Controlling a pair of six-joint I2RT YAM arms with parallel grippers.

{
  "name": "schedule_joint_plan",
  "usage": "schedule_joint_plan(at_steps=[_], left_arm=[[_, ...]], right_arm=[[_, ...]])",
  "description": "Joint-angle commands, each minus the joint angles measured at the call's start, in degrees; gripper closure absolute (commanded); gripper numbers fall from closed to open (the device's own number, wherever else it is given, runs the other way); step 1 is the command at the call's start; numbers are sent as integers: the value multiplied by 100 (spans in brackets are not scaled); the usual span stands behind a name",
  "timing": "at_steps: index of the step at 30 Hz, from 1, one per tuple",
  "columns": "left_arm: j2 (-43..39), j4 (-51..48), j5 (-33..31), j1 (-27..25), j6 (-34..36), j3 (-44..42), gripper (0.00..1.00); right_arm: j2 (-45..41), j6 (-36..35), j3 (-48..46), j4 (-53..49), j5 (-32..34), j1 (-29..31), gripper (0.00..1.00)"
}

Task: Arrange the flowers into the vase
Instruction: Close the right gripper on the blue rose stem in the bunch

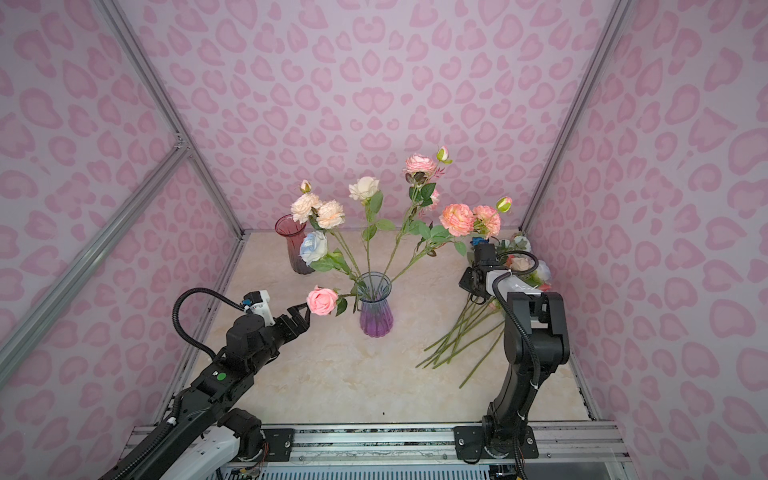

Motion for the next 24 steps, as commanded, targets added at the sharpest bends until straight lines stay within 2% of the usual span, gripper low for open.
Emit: schedule_joint_plan(at_steps=[1,5,8,9,15,18,24], left_arm=[[30,156,18,0,46,93,5],[51,151,26,1,79,128,5],[60,163,17,1,98,150,5],[60,138,16,1,105,162,5],[7,103,13,3,166,220,4],[-9,79,26,10,168,270,4],[-164,41,35,10,124,286,5]], right_arm=[[68,-50,30,-59,97,7,86],[158,-92,136,-85,47,5,85],[174,-100,236,-151,24,1,98],[88,-103,212,-113,-49,6,100],[-857,-152,5,47,-248,160,100],[-1438,-81,-324,372,-471,178,100],[-2751,-35,-954,817,-461,158,100]])
